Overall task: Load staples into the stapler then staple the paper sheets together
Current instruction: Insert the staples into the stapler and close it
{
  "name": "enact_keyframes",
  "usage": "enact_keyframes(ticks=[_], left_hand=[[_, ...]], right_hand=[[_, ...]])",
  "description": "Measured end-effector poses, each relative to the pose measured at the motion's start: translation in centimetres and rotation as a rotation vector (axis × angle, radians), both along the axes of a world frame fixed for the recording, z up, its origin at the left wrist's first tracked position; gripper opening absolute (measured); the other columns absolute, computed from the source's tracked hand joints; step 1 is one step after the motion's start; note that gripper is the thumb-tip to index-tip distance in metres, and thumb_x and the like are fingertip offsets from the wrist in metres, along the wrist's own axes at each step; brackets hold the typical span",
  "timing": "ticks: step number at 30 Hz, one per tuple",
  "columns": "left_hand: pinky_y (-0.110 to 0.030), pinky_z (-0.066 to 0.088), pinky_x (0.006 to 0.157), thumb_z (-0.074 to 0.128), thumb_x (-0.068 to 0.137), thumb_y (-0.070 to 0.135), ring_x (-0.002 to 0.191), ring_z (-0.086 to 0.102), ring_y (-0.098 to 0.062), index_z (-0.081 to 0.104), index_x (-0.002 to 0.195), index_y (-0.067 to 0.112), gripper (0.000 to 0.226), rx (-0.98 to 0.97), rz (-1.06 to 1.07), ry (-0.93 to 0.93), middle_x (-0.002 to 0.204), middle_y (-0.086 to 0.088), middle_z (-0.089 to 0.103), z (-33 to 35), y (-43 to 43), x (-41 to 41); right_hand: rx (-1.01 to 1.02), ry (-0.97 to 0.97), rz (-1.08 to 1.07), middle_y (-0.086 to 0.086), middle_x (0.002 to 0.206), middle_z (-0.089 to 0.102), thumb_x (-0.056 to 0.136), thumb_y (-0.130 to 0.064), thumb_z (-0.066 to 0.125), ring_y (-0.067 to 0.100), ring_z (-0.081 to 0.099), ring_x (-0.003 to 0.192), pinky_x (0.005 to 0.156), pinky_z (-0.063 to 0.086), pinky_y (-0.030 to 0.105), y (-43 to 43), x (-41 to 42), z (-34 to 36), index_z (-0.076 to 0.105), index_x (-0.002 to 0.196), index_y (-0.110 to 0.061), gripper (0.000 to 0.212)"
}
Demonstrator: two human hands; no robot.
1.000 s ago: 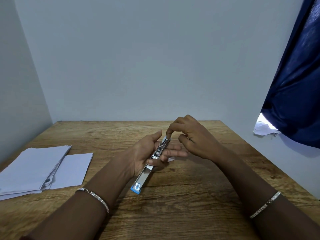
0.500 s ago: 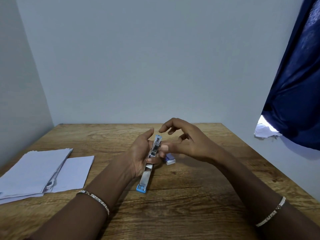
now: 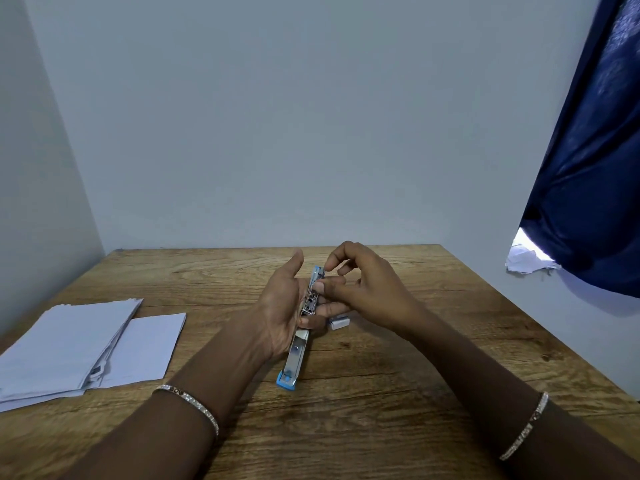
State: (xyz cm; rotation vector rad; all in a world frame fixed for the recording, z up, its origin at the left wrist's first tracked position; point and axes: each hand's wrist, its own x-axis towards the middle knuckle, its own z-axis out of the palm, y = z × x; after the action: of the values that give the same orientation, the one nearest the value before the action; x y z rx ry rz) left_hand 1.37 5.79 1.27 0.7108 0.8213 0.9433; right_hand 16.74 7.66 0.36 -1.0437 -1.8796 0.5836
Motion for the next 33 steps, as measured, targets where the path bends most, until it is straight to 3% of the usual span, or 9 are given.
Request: enact_keyframes(ticks=[3, 6, 10, 14, 17, 21, 26, 30, 33], left_hand=[[-0.011, 0.026, 0.022, 0.027, 0.102, 0.057, 0.061, 0.075, -0.031, 0.058, 0.119, -0.007, 0.073, 0.009, -0.024, -0.058, 0.089, -0.026, 0.074, 0.0, -0.1, -0.1], [-0.013, 0.028, 0.022, 0.035, 0.107, 0.038, 0.077, 0.078, -0.031, 0.058, 0.118, -0.005, 0.050, 0.042, 0.029, -0.081, 0.098, -0.025, 0.076, 0.1, 0.3, -0.2], [-0.017, 0.044, 0.030, 0.037, 0.107, 0.030, 0.061, 0.076, -0.027, 0.059, 0.115, -0.003, 0.040, 0.038, 0.141, -0.154, 0.094, -0.022, 0.075, 0.1, 0.8, -0.7], [-0.032, 0.058, 0.060, 0.041, 0.106, 0.026, 0.068, 0.072, -0.021, 0.063, 0.107, 0.004, 0.031, 0.038, 0.224, -0.204, 0.082, -0.011, 0.074, 0.1, 1.2, -1.2], [-0.041, 0.060, 0.070, 0.039, 0.107, 0.026, 0.097, 0.068, -0.030, 0.055, 0.131, 0.007, 0.035, 0.066, 0.280, -0.289, 0.119, -0.016, 0.071, 0.6, 1.1, -1.6], [-0.046, 0.058, 0.079, 0.035, 0.108, 0.024, 0.110, 0.067, -0.032, 0.045, 0.144, 0.008, 0.040, 0.131, 0.264, -0.326, 0.136, -0.020, 0.063, 0.8, 1.1, -1.8], [-0.046, 0.044, 0.107, 0.042, 0.104, 0.012, 0.121, 0.062, -0.043, 0.055, 0.134, 0.006, 0.033, 0.173, 0.196, -0.296, 0.132, -0.027, 0.064, 0.3, 1.3, -1.6], [-0.046, 0.054, 0.093, 0.039, 0.106, 0.016, 0.109, 0.066, -0.032, 0.063, 0.116, 0.012, 0.026, 0.275, 0.147, -0.197, 0.120, -0.022, 0.069, 0.0, 1.1, -0.8], [-0.031, 0.061, 0.076, 0.033, 0.109, 0.022, 0.090, 0.074, -0.019, 0.064, 0.119, 0.017, 0.033, 0.362, 0.143, -0.073, 0.107, -0.011, 0.074, 0.0, 1.0, -0.7]], right_hand=[[-0.006, 0.083, -0.055, -0.010, 0.097, 0.060, 0.087, -0.018, 0.074, 0.013, 0.065, 0.087, 0.070, 0.061, 0.038, -0.4, -0.2, 0.4, 0.063, 0.097, -0.021, 0.015], [0.103, 0.103, -0.075, -0.002, 0.105, 0.062, 0.087, 0.000, 0.060, 0.010, 0.064, 0.086, 0.061, 0.050, 0.018, -0.8, -0.3, 0.9, 0.062, 0.102, -0.018, 0.024], [0.351, -0.157, -0.018, -0.009, 0.107, 0.060, 0.076, 0.000, 0.062, 0.014, 0.055, 0.100, 0.076, 0.044, 0.024, -1.7, -0.8, 1.4, 0.061, 0.107, -0.021, 0.038], [0.489, -0.467, 0.056, -0.008, 0.118, 0.056, 0.072, -0.014, 0.066, 0.019, 0.051, 0.108, 0.088, 0.045, 0.041, -2.3, -1.8, 0.8, 0.057, 0.119, -0.025, 0.049], [0.508, -0.568, 0.071, -0.007, 0.129, 0.053, 0.079, -0.024, 0.069, 0.020, 0.048, 0.115, 0.091, 0.046, 0.046, -2.1, -2.1, 0.2, 0.057, 0.123, -0.027, 0.046], [0.437, -0.345, 0.154, -0.007, 0.110, 0.064, 0.080, -0.034, 0.060, 0.020, 0.054, 0.105, 0.090, 0.048, 0.037, -1.9, -2.0, 0.4, 0.070, 0.101, -0.017, 0.028], [0.243, 0.095, 0.109, -0.006, 0.098, 0.069, 0.087, -0.023, 0.076, 0.014, 0.064, 0.098, 0.077, 0.055, 0.026, -1.2, -1.9, 0.0, 0.074, 0.094, -0.017, 0.009], [0.020, 0.322, -0.002, -0.009, 0.100, 0.070, 0.087, -0.029, 0.076, 0.006, 0.068, 0.097, 0.074, 0.060, 0.030, -0.6, -1.8, -0.8, 0.067, 0.096, -0.021, 0.015], [-0.239, 0.507, 0.115, -0.006, 0.109, 0.071, 0.089, -0.026, 0.075, 0.020, 0.072, 0.101, 0.078, 0.060, 0.038, -0.3, -1.7, -1.1, 0.062, 0.114, -0.019, 0.029]])
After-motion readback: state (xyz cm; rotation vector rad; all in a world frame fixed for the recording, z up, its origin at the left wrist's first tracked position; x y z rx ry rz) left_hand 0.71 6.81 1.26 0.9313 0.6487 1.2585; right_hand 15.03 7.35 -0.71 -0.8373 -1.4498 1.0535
